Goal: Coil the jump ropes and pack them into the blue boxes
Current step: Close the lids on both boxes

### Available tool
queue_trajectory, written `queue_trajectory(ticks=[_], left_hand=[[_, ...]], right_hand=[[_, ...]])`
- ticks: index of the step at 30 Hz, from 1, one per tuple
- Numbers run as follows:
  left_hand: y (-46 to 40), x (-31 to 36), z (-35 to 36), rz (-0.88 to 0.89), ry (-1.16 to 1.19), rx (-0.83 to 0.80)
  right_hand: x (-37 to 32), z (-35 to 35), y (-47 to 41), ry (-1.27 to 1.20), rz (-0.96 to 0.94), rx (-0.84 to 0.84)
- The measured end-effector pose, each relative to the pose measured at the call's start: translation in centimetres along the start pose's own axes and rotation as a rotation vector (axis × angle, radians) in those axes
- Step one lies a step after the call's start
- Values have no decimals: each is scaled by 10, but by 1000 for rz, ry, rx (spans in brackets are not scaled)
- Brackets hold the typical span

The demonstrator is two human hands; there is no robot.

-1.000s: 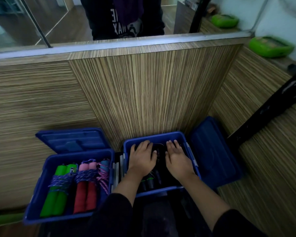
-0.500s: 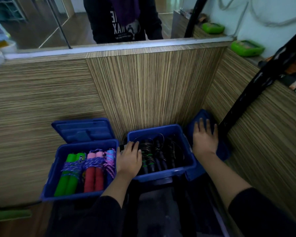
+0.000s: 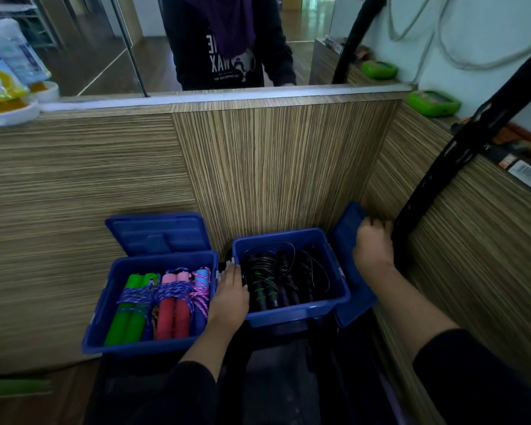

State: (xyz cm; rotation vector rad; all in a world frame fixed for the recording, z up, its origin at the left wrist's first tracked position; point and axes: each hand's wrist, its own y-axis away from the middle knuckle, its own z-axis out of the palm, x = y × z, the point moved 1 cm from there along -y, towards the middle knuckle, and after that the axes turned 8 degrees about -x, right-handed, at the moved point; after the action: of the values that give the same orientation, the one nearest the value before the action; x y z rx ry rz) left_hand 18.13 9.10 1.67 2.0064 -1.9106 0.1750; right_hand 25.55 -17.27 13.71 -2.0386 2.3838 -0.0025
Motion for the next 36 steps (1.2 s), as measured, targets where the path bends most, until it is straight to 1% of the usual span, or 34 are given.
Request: queue_trajectory(ticks=[3, 8, 9, 11, 17, 20, 22, 24, 26, 28, 30, 32, 34, 36], left_hand=[[0, 2, -1, -24, 23, -43], [-4, -4, -1, -18, 88, -87], [-4, -5, -1, -17, 83, -92], [-4, -6, 0, -19, 73, -96], [-5, -5, -2, -16, 104, -87], [-5, -7, -3, -7, 137, -95], [-4, -8, -5, 10, 152, -95], [-3, -9, -7, 24, 141, -91], [0, -11, -11, 5, 49, -53], [4, -12, -17, -18, -6, -1], [8, -15, -21, 7, -32, 21], [9, -19, -23, 12, -14, 19], [9, -24, -24, -23, -11, -2], [8, -27, -23, -20, -33, -2]], right_hand=[[2, -4, 4, -221, -12, 23], [0, -23, 4, -624, -188, 22], [-1, -29, 3, -693, -195, 24], [-4, -41, 3, -756, -203, 29], [-21, -69, 12, -795, -248, 60], [-38, -68, 27, -806, -245, 26], [-54, -57, 36, -788, -289, -23], [-73, -37, 40, -711, -339, -73], [-92, -13, 42, -626, -393, -113], [-110, 9, 45, -606, -440, -135], [-127, 28, 48, -592, -484, -168], [-140, 48, 51, -527, -540, -269], [-143, 63, 52, -482, -579, -377], [-136, 71, 52, -511, -634, -402]])
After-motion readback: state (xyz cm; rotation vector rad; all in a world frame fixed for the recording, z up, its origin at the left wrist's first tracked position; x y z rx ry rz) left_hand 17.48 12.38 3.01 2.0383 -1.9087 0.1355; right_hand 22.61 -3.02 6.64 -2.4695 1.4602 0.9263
